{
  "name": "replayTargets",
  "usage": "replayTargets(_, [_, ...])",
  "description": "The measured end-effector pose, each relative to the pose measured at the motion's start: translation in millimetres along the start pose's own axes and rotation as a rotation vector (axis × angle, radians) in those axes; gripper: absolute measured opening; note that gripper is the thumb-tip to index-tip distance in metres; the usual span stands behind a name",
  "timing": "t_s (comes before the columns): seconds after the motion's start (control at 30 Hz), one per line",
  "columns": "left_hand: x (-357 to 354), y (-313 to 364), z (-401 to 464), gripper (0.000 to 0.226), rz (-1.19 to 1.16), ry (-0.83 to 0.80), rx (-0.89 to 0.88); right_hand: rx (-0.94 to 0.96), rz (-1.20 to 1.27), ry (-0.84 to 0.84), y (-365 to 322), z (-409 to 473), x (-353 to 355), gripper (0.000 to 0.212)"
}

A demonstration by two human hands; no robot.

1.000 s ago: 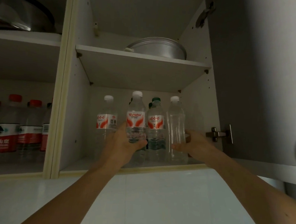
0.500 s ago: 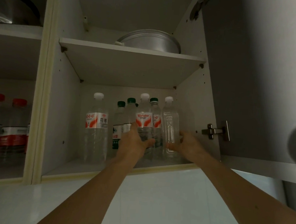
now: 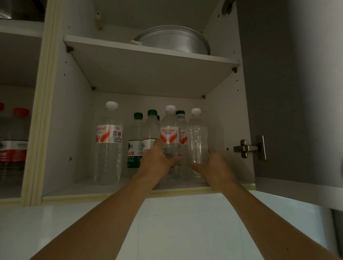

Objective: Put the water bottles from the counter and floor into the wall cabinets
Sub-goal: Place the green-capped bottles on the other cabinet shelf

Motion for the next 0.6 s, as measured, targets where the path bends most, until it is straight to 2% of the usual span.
replayTargets(0.13, [13.7, 2.8, -6.1, 0.052, 0.129, -0.001, -0.031, 0.0, -0.001, 0.132, 1.4, -3.1, 0.5, 0.047])
replayTargets(0.27, [56.0, 9.6, -15.0, 0.06, 0.183, 0.155, -0.111, 0.078, -0.022, 0.328, -4.8, -14.8, 5.5, 0.058])
replayTargets(0.33, [82.8, 13.0, -16.6, 0.062, 0.263, 0.281, -0.231, 0.184, -0.022, 0.422, -18.8, -23.8, 4.6, 0.055])
replayTargets(0.4, [107.4, 13.0, -16.4, 0.073, 0.333, 0.35, -0.283, 0.292, 0.017, 0.439, -42.7, -30.7, -0.7, 0.048])
replayTargets(0.47, [125.7, 8.5, -14.6, 0.09, 0.394, 0.362, -0.255, 0.403, 0.07, 0.406, -73.2, -34.1, -9.7, 0.036])
replayTargets(0.6, [140.7, -9.1, -17.2, 0.121, 0.417, 0.285, -0.109, 0.59, -0.044, 0.343, -126.6, -25.7, -36.4, 0.019])
Point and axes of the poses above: each hand's wrist, its own z-axis towards the middle knuckle, its own x-axis out of the back of the hand, y = z × x, the point moved 2 cm from there along z, towards the middle knuckle, and after that the axes turned 12 degrees about -z, right-handed, at the moved point
